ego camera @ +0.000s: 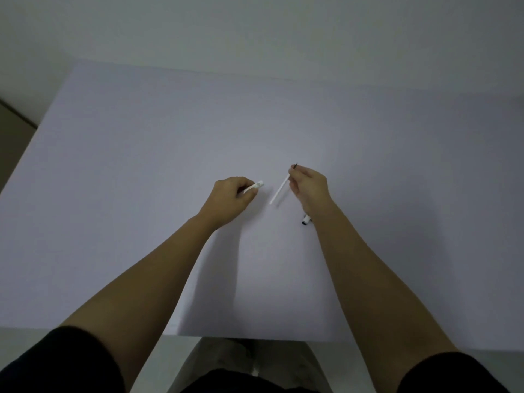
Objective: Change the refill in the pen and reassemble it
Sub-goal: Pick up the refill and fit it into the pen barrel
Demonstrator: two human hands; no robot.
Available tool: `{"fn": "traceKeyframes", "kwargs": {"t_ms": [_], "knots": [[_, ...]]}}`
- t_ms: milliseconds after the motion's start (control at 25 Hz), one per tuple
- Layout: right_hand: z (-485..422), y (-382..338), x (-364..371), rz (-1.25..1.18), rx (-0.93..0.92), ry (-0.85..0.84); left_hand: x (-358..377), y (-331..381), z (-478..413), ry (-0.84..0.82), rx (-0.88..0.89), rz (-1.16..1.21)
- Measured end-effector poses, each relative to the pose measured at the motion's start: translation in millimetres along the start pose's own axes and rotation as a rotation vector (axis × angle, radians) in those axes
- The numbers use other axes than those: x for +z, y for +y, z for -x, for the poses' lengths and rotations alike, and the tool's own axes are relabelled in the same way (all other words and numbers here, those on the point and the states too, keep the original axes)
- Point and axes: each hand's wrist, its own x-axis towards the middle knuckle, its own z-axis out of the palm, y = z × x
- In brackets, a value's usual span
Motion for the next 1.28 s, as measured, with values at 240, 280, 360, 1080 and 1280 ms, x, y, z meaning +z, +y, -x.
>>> {"fn": "traceKeyframes", "kwargs": {"t_ms": [240,280,360,1080,1280], "knots": [[26,-12,-26,-0.435,-0.115,0.066,-3,13,-3,-0.056,0.083,-0.015],[29,-14,-28,-0.457,-0.133,0.072,-3,15,-3,-0.061,0.090,-0.015],[35,-16,-29,-0.464,-0.157,0.065,-1,19,-2,-0.069,0.100,-0.013],[48,-20,-24,-0.423,-0.217,0.072,-6,21,5,-0.081,0.124,-0.013],[48,-19,-23,-0.423,-0.220,0.066,-6,22,2,-0.077,0.144,-0.013]]}}
